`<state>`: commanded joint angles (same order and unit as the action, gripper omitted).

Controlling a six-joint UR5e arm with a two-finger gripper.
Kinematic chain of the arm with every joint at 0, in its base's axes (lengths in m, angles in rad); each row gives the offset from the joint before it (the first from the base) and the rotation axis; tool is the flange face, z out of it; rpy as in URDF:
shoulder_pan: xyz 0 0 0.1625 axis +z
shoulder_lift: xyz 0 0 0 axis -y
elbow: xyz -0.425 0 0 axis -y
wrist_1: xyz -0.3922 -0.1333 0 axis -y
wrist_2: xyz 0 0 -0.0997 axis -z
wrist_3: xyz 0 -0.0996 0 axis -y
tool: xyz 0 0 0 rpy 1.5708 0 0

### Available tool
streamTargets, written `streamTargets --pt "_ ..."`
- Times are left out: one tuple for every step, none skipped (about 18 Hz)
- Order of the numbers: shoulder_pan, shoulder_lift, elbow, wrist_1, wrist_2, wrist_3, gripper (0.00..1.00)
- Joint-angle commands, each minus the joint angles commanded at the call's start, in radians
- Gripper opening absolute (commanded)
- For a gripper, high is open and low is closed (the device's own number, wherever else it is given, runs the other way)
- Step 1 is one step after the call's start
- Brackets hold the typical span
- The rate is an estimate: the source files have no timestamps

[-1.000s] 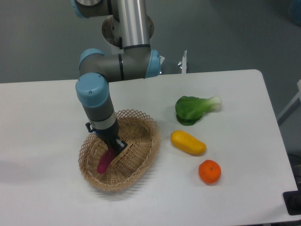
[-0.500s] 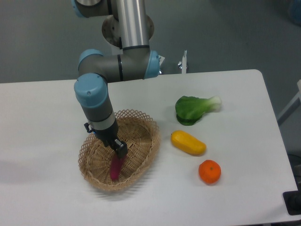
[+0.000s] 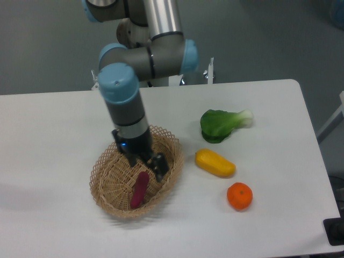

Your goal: Place the sweet potato in the basket

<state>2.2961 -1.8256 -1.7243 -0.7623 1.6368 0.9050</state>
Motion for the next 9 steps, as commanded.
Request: streamTargets --pt "0.023 0.003 0.009 0.000 0.000 0.003 1.00" --pt "0.046 0.003 0.021 -0.002 -0.002 0.006 1.00" --pt "0.072 0.003 0.037 -0.008 -0.002 0.008 1.00" --pt "0.103 0.009 0.044 -0.011 -0.002 0.031 1.00" --pt "0.133 0.015 0.048 -0.017 0.000 0.087 1.00" --pt "0.156 0.022 0.048 -0.026 0.000 0.159 1.00" --pt "0.189 0.035 0.046 -0.040 -0.002 0.228 1.00" --pt "0.221 0.045 0.046 -0.061 -0.012 0.291 1.00" --pt "0.252 0.051 0.046 -0.080 -0.029 0.348 1.00"
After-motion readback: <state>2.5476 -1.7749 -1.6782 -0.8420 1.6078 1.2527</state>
